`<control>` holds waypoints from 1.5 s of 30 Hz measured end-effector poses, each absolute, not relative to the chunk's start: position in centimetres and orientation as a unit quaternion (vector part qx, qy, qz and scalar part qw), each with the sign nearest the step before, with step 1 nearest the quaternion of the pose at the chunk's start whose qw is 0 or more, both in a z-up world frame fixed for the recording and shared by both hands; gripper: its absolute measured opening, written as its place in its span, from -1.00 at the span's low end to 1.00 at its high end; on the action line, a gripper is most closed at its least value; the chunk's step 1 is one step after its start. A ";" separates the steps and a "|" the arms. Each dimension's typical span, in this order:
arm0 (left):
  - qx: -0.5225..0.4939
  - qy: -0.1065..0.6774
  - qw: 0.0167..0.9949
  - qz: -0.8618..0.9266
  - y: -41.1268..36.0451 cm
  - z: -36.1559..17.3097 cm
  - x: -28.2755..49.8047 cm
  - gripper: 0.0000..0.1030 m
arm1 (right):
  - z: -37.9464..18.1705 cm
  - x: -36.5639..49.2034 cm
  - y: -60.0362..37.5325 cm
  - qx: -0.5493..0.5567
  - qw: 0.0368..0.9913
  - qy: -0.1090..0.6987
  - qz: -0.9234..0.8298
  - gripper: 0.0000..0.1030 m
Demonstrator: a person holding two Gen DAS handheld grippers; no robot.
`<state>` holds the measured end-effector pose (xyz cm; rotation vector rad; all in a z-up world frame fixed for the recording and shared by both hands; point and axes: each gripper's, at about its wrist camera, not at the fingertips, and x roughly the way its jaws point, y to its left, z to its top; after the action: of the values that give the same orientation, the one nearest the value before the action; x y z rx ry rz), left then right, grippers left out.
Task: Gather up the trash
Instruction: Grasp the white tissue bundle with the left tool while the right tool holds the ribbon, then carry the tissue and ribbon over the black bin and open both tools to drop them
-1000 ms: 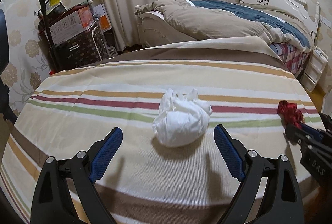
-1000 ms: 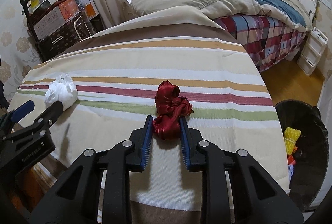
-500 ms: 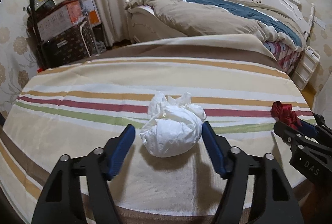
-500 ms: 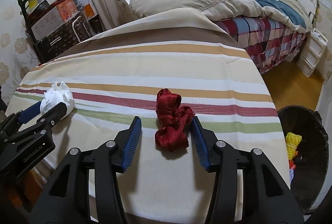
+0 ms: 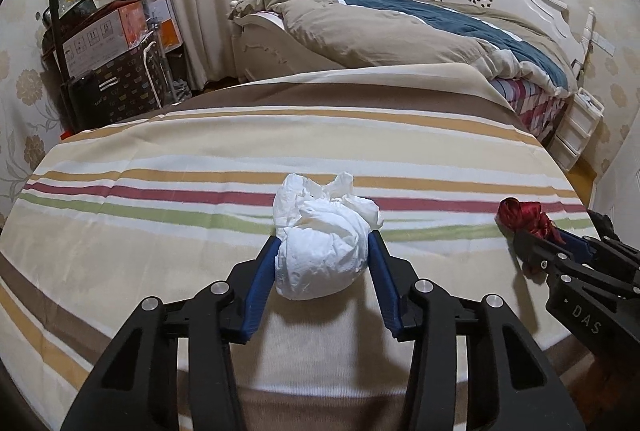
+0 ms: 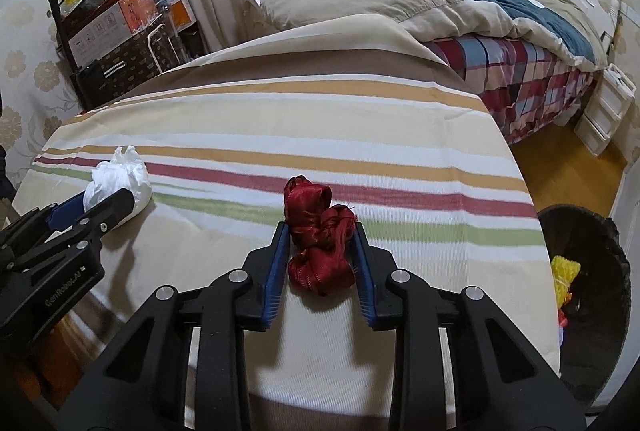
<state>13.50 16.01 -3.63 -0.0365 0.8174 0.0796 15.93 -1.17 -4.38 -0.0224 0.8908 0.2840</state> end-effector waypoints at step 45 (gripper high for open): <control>0.009 0.335 0.940 -0.062 1.6 -0.1 3.2 -0.11 | -1.9 2.5 -15.9 0.049 0.929 0.364 0.043 -0.42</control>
<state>3.17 1.57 -0.12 0.0190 0.6835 -0.1269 2.47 -15.89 -1.90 0.0995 0.7456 0.0891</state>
